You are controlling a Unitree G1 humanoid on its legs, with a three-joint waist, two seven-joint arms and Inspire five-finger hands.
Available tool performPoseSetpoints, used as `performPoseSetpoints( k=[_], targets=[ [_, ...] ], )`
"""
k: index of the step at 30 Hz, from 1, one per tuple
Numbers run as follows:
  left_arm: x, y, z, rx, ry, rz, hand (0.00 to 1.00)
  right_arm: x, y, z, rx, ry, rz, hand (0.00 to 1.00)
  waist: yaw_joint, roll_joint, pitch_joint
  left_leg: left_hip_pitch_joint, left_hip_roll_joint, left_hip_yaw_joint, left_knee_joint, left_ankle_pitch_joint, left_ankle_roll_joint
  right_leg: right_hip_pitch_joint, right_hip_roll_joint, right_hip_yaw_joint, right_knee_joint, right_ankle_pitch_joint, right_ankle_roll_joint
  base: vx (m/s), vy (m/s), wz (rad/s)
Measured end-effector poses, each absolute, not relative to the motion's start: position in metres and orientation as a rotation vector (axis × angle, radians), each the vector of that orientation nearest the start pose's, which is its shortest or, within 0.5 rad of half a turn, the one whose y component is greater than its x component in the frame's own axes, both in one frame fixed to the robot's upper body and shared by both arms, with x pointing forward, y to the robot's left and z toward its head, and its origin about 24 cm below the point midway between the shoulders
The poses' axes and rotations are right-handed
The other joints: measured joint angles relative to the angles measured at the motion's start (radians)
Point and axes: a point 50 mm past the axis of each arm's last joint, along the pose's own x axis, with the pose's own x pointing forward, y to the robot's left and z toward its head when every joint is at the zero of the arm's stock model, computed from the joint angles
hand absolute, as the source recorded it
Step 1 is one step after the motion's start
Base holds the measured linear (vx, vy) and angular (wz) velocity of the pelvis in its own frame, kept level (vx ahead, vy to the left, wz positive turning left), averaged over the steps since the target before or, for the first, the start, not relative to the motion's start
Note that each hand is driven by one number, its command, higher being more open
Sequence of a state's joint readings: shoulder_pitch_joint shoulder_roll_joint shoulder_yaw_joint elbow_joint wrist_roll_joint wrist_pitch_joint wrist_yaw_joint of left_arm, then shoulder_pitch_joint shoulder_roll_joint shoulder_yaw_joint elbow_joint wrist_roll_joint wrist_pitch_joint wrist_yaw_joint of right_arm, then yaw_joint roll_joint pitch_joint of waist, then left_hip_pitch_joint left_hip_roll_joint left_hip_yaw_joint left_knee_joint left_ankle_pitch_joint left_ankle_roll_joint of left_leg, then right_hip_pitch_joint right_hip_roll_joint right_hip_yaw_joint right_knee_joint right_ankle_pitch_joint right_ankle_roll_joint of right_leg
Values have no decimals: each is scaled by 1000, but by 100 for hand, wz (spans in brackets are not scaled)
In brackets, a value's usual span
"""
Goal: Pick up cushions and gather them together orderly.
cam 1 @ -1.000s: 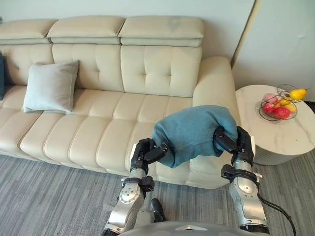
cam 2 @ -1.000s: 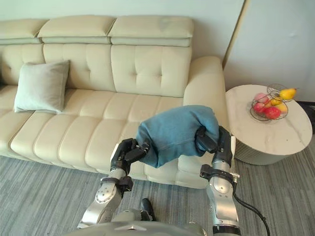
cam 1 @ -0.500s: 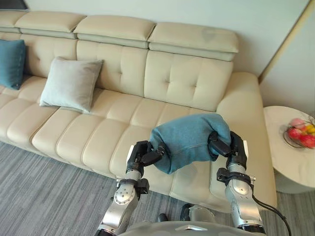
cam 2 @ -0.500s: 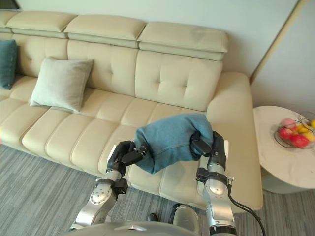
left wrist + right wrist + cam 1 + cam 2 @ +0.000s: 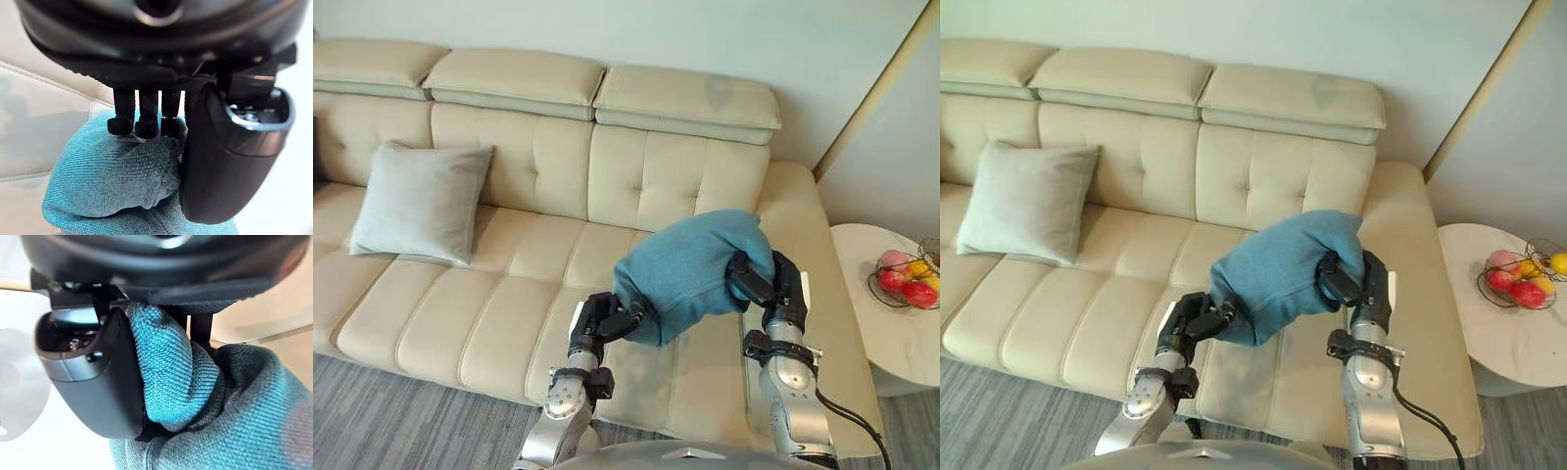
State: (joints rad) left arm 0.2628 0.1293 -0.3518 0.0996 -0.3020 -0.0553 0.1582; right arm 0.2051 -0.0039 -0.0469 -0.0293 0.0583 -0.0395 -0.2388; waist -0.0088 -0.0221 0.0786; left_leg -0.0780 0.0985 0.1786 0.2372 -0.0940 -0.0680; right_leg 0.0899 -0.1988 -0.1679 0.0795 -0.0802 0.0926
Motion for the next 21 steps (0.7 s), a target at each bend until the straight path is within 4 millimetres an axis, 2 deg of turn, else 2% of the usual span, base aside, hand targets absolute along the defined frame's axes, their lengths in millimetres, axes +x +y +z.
performPoseSetpoints(
  k=[4, 11, 16, 21],
  targets=[
    [174, 115, -39, -175, 382, -71, 0, 203, -187, 2, 4, 153, -344, 0, -4, 13, -9, 64, -8, 26, -103, 27, -6, -2, 4, 27, -6, 0, 0, 64, 13, -23],
    [177, 110, -33, -154, 349, -91, 0, 201, -193, -4, -74, 178, -337, 0, -22, 23, -16, 83, -1, 61, -206, 70, -17, -41, 26, 64, -32, 24, -2, 27, -25, -19],
    [194, 109, -19, -138, 278, -74, 0, 205, -192, -1, -112, 169, -340, 0, -23, 22, -16, 79, -3, 77, -234, 81, -9, -68, 28, 68, -44, 54, -2, 2, 29, -13],
    [218, 109, 10, -119, 141, -20, 0, 225, -179, 15, -122, 86, -339, 0, -25, 19, -18, 46, -10, 85, -235, 89, 2, -90, 22, 67, -74, 87, 3, -9, 22, -5]
  ],
)
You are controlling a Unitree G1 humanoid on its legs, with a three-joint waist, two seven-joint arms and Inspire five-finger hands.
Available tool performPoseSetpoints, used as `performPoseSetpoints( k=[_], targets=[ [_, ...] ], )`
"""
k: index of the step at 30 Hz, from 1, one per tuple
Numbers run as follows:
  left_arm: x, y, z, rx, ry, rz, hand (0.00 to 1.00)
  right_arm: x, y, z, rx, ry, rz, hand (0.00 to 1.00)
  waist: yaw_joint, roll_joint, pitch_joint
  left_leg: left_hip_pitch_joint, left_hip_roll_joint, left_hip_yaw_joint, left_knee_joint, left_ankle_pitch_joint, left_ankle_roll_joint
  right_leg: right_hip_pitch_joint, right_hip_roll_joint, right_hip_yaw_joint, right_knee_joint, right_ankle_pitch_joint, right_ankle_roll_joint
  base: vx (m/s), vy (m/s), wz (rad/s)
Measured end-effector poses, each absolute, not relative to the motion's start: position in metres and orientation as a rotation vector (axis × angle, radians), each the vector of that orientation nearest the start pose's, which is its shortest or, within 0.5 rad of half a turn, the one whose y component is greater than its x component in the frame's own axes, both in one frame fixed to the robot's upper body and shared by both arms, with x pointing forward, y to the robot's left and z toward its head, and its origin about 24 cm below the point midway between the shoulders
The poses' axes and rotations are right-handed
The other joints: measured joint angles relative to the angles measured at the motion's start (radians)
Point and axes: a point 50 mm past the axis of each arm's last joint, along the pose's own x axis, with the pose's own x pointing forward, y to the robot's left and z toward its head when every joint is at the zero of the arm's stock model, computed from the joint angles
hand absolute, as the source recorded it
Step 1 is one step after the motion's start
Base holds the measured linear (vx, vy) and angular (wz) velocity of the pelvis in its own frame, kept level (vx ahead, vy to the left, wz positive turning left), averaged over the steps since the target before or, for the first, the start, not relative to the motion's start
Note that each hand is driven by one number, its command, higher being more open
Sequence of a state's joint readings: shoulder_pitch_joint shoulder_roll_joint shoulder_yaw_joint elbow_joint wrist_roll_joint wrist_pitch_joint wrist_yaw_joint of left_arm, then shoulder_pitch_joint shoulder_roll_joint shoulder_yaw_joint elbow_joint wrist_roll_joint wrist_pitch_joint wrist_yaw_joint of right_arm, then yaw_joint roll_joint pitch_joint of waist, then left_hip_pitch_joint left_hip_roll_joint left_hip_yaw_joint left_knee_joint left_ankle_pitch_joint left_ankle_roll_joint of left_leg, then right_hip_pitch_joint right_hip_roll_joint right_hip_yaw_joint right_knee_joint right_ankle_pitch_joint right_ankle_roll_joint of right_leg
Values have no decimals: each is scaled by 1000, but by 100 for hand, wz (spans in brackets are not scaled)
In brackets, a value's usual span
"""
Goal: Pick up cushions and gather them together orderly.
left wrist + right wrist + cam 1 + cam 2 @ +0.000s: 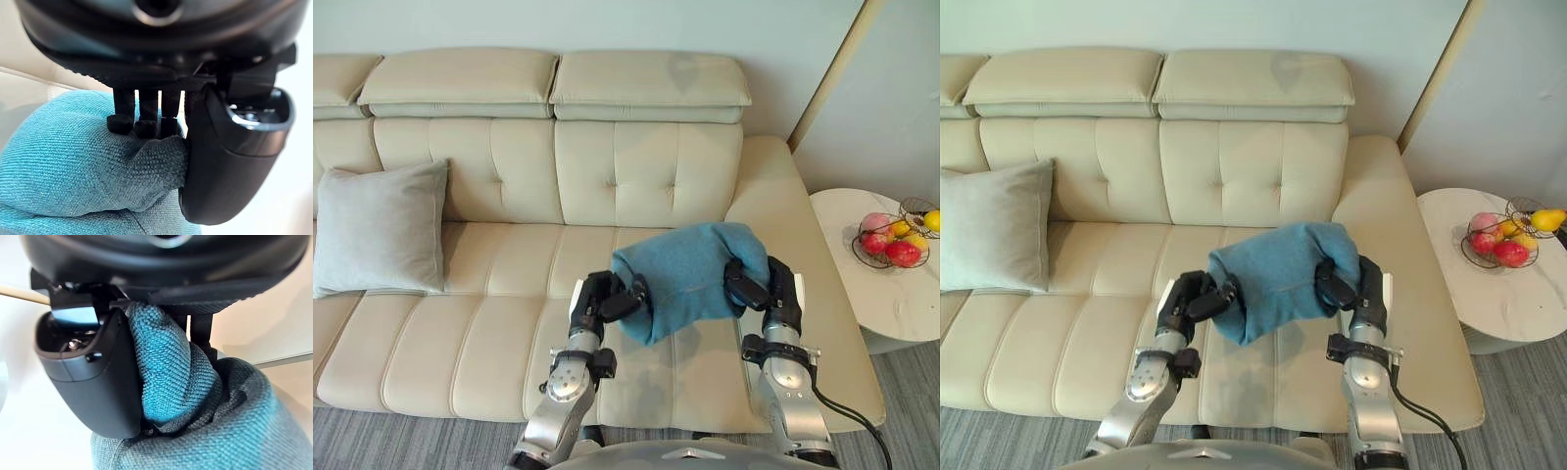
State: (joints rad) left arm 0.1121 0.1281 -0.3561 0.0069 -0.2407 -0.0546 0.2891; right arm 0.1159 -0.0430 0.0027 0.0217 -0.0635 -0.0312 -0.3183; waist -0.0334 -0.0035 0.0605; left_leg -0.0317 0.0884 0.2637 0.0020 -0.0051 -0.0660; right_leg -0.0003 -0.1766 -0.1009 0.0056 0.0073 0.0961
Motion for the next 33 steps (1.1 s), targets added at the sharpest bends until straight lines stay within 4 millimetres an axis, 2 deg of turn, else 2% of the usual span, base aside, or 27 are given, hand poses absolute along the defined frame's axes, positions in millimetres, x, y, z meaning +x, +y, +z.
performPoseSetpoints(
  k=[7, 8, 9, 10, 11, 12, 15, 18, 21, 22, 23, 24, 25, 27, 31, 33],
  targets=[
    [257, 108, 58, -77, -73, 74, 0, 268, -158, 48, -183, -66, -326, 0, 0, -1, 2, -44, 1, -5, -18, 33, 2, -50, 2, 1, -2, 9, -5, -20, -3, 0],
    [269, 104, 78, -69, -156, 83, 0, 282, -154, 60, -230, -120, -340, 0, 2, -2, 13, -66, 6, -8, -18, 46, 1, -71, 8, 3, -3, 27, -13, -57, -4, -4],
    [272, 104, 82, -65, -176, 83, 0, 285, -152, 63, -241, -133, -339, 0, 2, -1, 18, -68, 8, -8, -18, 46, 1, -74, 10, 3, -3, 28, -15, -72, 4, -5],
    [280, 99, 100, -54, -257, 76, 0, 293, -146, 73, -274, -182, -326, 0, 3, -4, 36, -79, 10, -8, -18, 53, 3, -85, 11, 5, -3, 37, -14, -129, 16, -2],
    [291, 91, 128, -46, -375, 56, 0, 303, -134, 92, -296, -260, -308, 0, 2, -6, 65, -103, 10, -9, -18, 67, 6, -108, 12, 4, -3, 50, -14, -117, 16, -1],
    [297, 85, 144, -39, -441, 40, 0, 309, -127, 102, -313, -302, -291, 0, 1, -6, 79, -119, 10, -10, -17, 74, 7, -126, 12, 5, -3, 57, -15, -155, 19, -2],
    [309, 59, 214, -2, -720, -33, 0, 334, -86, 141, -430, -461, -158, 0, 2, -5, 133, -197, 7, -10, -27, 116, 20, -204, 12, 7, -12, 92, -15, -165, 18, -2],
    [314, 57, 245, 14, -840, -8, 0, 344, -73, 161, -432, -509, -147, 0, 8, 4, 157, -229, 1, -12, -65, 154, 22, -247, 11, 5, -24, 104, -8, -99, 7, 3],
    [334, 70, 275, 68, -892, 96, 0, 360, -74, 206, -429, -614, -222, 0, 6, 17, 197, -275, -3, -15, -88, 191, 28, -301, 10, 3, -26, 122, 2, -101, 3, 2],
    [340, 78, 286, 94, -912, 150, 100, 365, -78, 229, -397, -663, -284, 0, 4, 27, 217, -300, -5, -18, -88, 201, 28, -324, 9, 2, -28, 133, 4, -119, 11, 0],
    [343, 83, 293, 101, -926, 185, 100, 366, -83, 243, -369, -694, -330, 0, 3, 34, 233, -314, -6, -18, -88, 207, 31, -338, 8, 3, -32, 141, 5, -83, 15, 1],
    [343, 83, 293, 101, -926, 186, 100, 366, -83, 244, -368, -695, -331, 0, 3, 34, 234, -314, -6, -18, -88, 207, 31, -338, 8, 3, -32, 141, 5, -52, 21, -2],
    [345, 90, 303, 98, -942, 233, 100, 369, -93, 262, -338, -728, -408, 0, 1, 39, 257, -334, -8, -17, -88, 214, 33, -352, 8, 4, -47, 157, 7, 0, 0, 0],
    [345, 95, 308, 80, -950, 264, 100, 370, -104, 269, -322, -740, -468, 0, 2, 40, 261, -360, -9, -18, -88, 220, 32, -368, 8, 3, -68, 173, 6, 0, 0, 0],
    [347, 102, 308, 61, -934, 299, 100, 371, -119, 268, -274, -716, -540, 0, -7, 46, 279, -377, -10, -25, -88, 225, 29, -382, 8, 3, -74, 177, 6, 38, 27, 0],
    [351, 103, 297, 57, -886, 284, 100, 372, -131, 257, -286, -681, -569, 0, -12, 47, 283, -377, -9, -28, -88, 225, 28, -381, 8, 3, -75, 177, 6, 58, 42, -1]
  ],
)
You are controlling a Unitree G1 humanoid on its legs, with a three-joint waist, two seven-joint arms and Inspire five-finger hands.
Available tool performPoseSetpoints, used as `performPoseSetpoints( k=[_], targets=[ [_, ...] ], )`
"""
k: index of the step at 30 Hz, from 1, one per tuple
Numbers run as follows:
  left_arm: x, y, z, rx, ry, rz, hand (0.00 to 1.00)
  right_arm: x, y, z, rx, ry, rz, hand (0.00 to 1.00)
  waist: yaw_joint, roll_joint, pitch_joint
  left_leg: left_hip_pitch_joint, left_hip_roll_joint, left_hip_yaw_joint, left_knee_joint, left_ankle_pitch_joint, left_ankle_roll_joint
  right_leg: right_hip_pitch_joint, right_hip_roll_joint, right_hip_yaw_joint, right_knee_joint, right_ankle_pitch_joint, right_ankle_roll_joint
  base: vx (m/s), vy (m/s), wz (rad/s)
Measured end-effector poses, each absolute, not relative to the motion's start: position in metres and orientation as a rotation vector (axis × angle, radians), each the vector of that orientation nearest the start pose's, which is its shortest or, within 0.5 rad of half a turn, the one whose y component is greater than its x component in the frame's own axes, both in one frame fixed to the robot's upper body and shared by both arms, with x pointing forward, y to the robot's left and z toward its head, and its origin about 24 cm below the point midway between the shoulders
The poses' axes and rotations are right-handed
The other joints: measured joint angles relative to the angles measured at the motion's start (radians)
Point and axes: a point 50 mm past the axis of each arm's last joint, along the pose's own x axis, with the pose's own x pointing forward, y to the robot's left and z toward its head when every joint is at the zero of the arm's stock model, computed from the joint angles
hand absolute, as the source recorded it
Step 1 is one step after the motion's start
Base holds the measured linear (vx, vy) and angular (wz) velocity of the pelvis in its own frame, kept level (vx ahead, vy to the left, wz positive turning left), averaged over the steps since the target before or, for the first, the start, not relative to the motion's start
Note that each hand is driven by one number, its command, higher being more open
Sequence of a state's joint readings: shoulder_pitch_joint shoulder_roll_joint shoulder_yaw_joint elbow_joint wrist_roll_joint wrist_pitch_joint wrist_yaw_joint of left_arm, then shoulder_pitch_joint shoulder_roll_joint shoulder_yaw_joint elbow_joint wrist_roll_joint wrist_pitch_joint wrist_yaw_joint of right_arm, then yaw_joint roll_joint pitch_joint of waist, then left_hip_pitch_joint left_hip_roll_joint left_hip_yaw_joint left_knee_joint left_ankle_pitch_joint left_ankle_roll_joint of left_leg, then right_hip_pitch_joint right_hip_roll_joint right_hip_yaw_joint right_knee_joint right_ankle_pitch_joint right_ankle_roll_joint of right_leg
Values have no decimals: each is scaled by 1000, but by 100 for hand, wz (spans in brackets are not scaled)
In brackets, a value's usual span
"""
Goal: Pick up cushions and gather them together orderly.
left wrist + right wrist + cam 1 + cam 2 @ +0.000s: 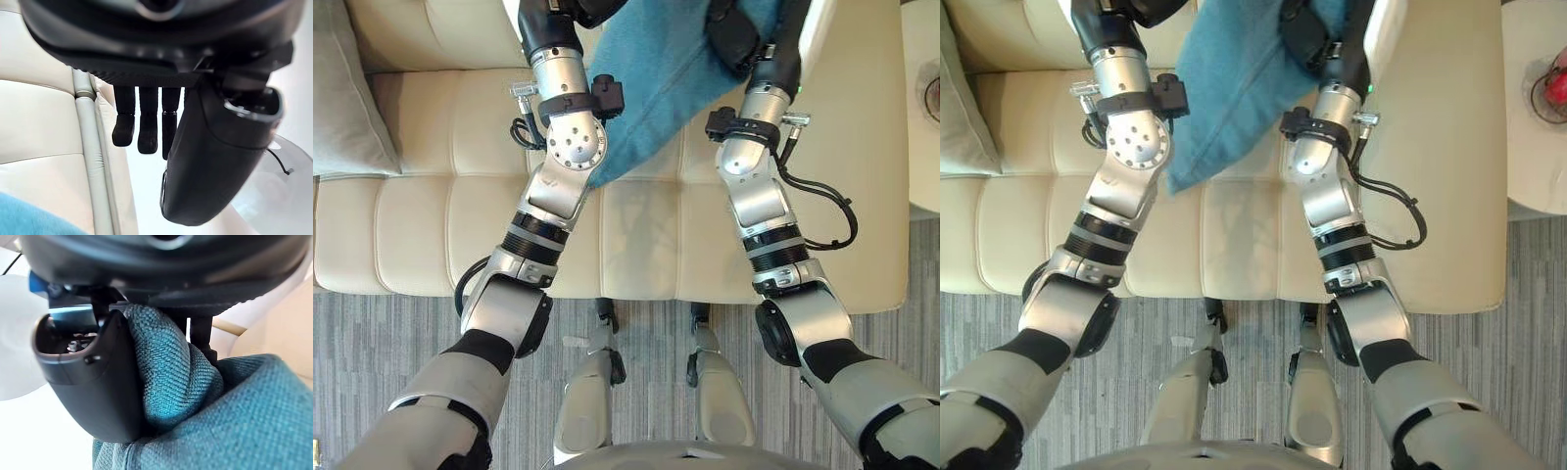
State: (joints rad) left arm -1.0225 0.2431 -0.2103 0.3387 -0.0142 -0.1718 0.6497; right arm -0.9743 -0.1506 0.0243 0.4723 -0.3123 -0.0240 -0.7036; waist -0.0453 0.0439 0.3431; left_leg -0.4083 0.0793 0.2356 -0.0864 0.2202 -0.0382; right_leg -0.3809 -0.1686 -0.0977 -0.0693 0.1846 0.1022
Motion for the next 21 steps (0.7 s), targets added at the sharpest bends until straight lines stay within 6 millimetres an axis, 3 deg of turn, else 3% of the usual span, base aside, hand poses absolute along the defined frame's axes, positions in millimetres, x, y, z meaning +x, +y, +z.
performPoseSetpoints(
  k=[3, 8, 12, 15, 17, 19, 21],
  targets=[
    [355, 110, 273, 51, -802, 279, 100, 367, -144, 229, -307, -620, -587, 0, -9, 0, 0, 5, 1, -1, 0, 0, 0, 4, 0, 1, 0, 0, 0, 90, 69, -2],
    [358, 137, 211, 4, -575, 350, 100, 347, -176, 157, -305, -410, -648, 0, -11, 0, 0, 19, 7, 3, 0, 0, -2, 12, 4, 15, 0, -1, -1, 63, 59, -6],
    [345, 142, 154, -101, -375, 353, 100, 310, -186, 104, -221, -246, -666, 0, 0, 0, 0, 30, 25, 8, -1, -5, -10, 13, 21, 14, 16, -9, -9, 69, 67, -6],
    [328, 128, 119, -167, -247, 305, 100, 286, -176, 90, -155, -211, -630, 0, 15, 0, -2, 51, 39, 22, -1, -11, -22, 18, 31, 17, 40, -22, -16, 52, 48, -10],
    [323, 120, 107, -178, -199, 278, 100, 279, -171, 89, -148, -215, -607, 0, 20, -2, -4, 58, 45, 22, -1, -12, -24, 19, 34, 16, 54, -30, -17, 60, 46, -3],
    [310, 108, 82, -169, -102, 238, 100, 269, -165, 87, -131, -214, -567, 0, 25, -3, -16, 65, 55, 25, 0, -15, -28, 19, 37, 16, 68, -37, -16, 78, 47, -3],
    [305, 107, 73, -163, -67, 235, 100, 266, -163, 85, -131, -207, -554, 0, 29, -5, -18, 69, 57, 28, 0, -14, -28, 20, 40, 16, 73, -38, -16, 71, 52, -6]
  ],
)
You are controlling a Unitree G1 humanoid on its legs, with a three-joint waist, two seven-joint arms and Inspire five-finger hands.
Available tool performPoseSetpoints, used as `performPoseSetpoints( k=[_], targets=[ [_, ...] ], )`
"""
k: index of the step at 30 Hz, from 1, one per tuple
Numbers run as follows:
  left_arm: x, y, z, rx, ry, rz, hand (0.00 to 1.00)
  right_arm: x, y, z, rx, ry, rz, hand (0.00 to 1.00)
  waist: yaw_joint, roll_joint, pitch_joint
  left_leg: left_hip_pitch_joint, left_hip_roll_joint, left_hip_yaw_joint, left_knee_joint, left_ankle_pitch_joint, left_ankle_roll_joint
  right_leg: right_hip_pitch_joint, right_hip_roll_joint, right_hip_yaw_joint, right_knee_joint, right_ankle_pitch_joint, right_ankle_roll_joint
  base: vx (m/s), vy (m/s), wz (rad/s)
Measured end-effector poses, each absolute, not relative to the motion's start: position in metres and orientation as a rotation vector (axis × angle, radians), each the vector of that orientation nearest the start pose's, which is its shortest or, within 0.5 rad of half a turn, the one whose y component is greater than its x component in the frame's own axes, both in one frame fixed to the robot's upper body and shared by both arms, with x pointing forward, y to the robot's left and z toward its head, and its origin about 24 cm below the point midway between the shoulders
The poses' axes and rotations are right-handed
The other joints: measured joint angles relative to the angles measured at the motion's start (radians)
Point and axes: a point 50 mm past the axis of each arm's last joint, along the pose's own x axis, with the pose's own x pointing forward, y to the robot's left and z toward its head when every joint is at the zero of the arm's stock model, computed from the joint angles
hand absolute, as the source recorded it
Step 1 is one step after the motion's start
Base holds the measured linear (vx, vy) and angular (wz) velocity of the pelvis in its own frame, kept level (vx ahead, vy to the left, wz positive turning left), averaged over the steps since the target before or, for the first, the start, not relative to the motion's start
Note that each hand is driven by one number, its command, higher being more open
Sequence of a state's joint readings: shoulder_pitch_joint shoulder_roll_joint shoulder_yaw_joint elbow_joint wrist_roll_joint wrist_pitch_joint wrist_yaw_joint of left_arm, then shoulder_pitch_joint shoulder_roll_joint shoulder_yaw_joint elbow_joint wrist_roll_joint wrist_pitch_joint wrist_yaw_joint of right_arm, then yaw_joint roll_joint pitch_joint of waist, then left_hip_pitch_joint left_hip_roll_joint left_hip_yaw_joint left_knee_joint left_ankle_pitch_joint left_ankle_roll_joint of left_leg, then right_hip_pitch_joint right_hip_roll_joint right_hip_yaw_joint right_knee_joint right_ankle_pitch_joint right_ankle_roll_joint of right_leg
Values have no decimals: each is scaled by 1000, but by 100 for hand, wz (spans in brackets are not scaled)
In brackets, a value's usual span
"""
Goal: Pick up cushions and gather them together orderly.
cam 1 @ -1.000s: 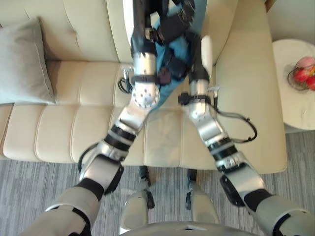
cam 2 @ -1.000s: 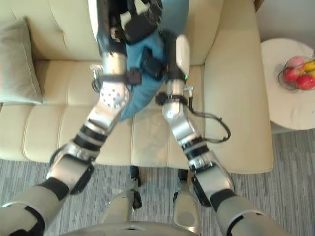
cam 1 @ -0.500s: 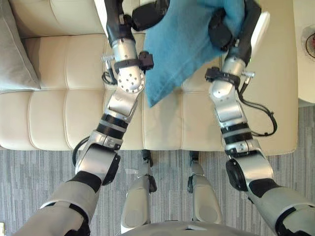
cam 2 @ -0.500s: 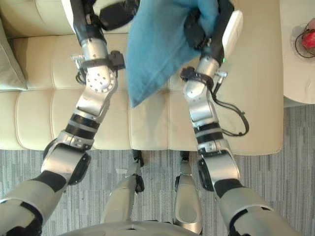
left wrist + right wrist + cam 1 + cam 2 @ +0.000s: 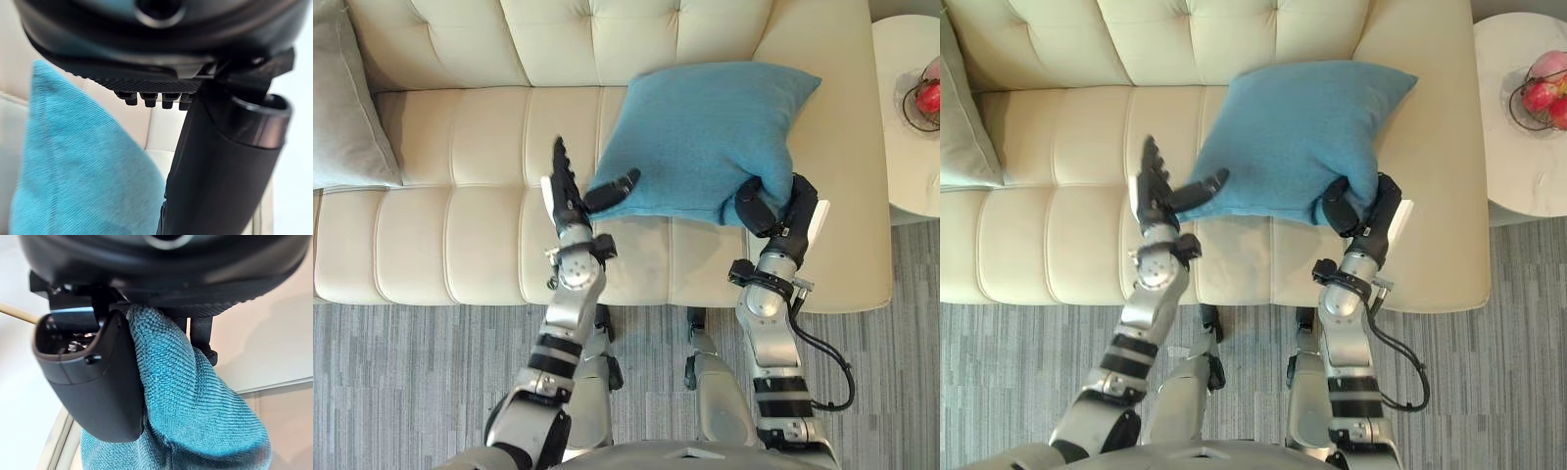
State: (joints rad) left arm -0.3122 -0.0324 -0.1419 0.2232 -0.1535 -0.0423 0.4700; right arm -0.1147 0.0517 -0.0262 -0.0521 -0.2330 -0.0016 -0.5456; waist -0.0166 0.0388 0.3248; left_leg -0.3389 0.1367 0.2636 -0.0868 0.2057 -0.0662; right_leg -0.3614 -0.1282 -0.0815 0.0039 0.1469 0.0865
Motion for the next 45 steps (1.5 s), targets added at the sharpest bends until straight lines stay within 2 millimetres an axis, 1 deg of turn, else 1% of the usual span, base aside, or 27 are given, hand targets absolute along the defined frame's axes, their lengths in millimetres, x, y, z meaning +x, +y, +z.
performPoseSetpoints(
  k=[1, 5, 6, 10, 14, 15, 20, 27, 32, 35, 40, 45],
  targets=[
    [302, 106, 66, -156, -36, 227, 100, 264, -163, 81, -134, -192, -545, 0, 6, -2, -3, 6, 3, 4, 0, 0, -1, 2, 2, 0, 4, 0, 0, 80, 66, -8],
    [297, 106, 55, -148, 3, 202, 100, 259, -165, 73, -113, -151, -526, 0, 9, -3, -13, 18, 5, 5, 0, -2, -3, 13, 4, -1, 3, -1, 0, 60, 58, -2],
    [296, 105, 51, -135, 17, 190, 100, 258, -165, 70, -108, -142, -524, 0, 10, -4, -15, 23, 5, 5, 0, -5, -7, 17, 4, -1, 4, -3, 0, 50, 62, 0],
    [294, 98, 37, -79, 71, 140, 100, 254, -166, 65, -112, -118, -513, 0, 11, -14, -35, 22, 8, 7, 0, -8, -11, 15, 7, 0, 3, -4, -1, 51, 63, -2],
    [291, 90, 29, 36, 88, 80, 100, 252, -166, 62, -104, -106, -505, 0, 13, -23, -41, 22, 13, 11, 0, -7, -13, 14, 8, 2, -1, -4, -2, 53, 48, -4],
    [291, 88, 28, 55, 93, 74, 0, 252, -166, 62, -94, -105, -504, 0, 13, -24, -42, 22, 14, 13, 0, -7, -12, 13, 9, 4, -3, -4, -2, 56, 50, -6],
    [292, 86, 27, 142, 80, 80, 0, 250, -166, 60, -81, -105, -497, 0, 16, -24, -42, 20, 15, 19, 0, -8, -13, 11, 10, 9, -9, -4, -1, 60, 52, -4],
    [298, 98, 32, 183, 63, 123, 0, 247, -169, 57, -54, -94, -503, 0, 17, -24, -42, 18, 15, 22, 0, -11, -17, 10, 10, 10, -14, -4, -1, 60, 62, -1],
    [301, 99, 37, 153, 56, 128, 0, 244, -172, 51, -70, -77, -506, 0, 15, -25, -42, 19, 16, 24, 0, -12, -18, 11, 10, 12, -17, -4, -1, 51, 51, -2],
    [302, 99, 39, 116, 57, 127, 0, 244, -173, 44, -86, -50, -500, 0, 13, -25, -42, 21, 17, 28, 0, -12, -18, 11, 11, 15, -17, -4, -2, 48, 51, -3],
    [302, 96, 49, 70, 22, 117, 0, 246, -175, 38, -121, -30, -463, 0, 14, -25, -42, 29, 19, 28, 0, -12, -18, 17, 13, 17, -16, -4, -2, 36, 46, -1],
    [302, 97, 50, 60, 20, 118, 0, 245, -176, 29, -144, 5, -433, 0, 16, -26, -42, 42, 19, 28, 0, -12, -19, 32, 13, 16, -17, -4, -2, 5, 9, 0]
  ],
)
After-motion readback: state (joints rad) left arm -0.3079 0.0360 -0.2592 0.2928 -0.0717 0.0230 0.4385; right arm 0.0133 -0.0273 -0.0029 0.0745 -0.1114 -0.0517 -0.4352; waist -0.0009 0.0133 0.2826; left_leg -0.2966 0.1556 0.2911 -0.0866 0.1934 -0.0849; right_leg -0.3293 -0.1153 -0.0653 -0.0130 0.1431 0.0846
